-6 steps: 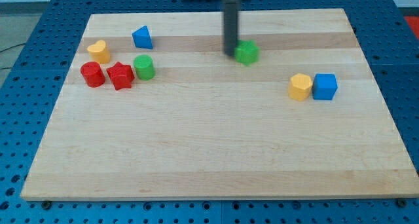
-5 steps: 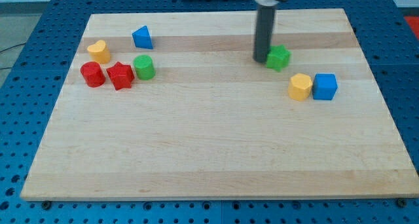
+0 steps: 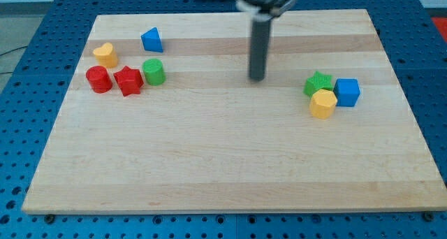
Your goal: Move the green circle to the bottom right of the red star
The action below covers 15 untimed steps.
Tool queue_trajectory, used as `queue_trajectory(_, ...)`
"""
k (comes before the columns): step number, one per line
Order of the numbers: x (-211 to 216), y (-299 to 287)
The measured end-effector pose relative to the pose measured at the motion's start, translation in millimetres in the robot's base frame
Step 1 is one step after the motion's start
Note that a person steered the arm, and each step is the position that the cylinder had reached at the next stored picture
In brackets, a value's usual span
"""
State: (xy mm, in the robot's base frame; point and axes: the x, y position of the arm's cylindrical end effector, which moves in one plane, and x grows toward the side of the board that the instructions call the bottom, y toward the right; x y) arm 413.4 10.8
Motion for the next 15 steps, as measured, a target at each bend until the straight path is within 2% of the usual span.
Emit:
queue_trajectory(1,75,-124)
queue_trajectory(2,44,-213)
queue_trajectory(3,13,-230)
queue_trajectory(5,-76,-164)
queue_trajectory(6,-79,-119)
queue_trajectory(8,-115,-99)
queue_trajectory(9,-74,-134)
queue_trajectory(10,-47,-119)
queue_trajectory(11,-49,-93)
queue_trajectory(12,-97,-92)
queue_trajectory(13,-98,-43)
queue_trajectory(14,-76,-56)
queue_trajectory(15,-74,-27)
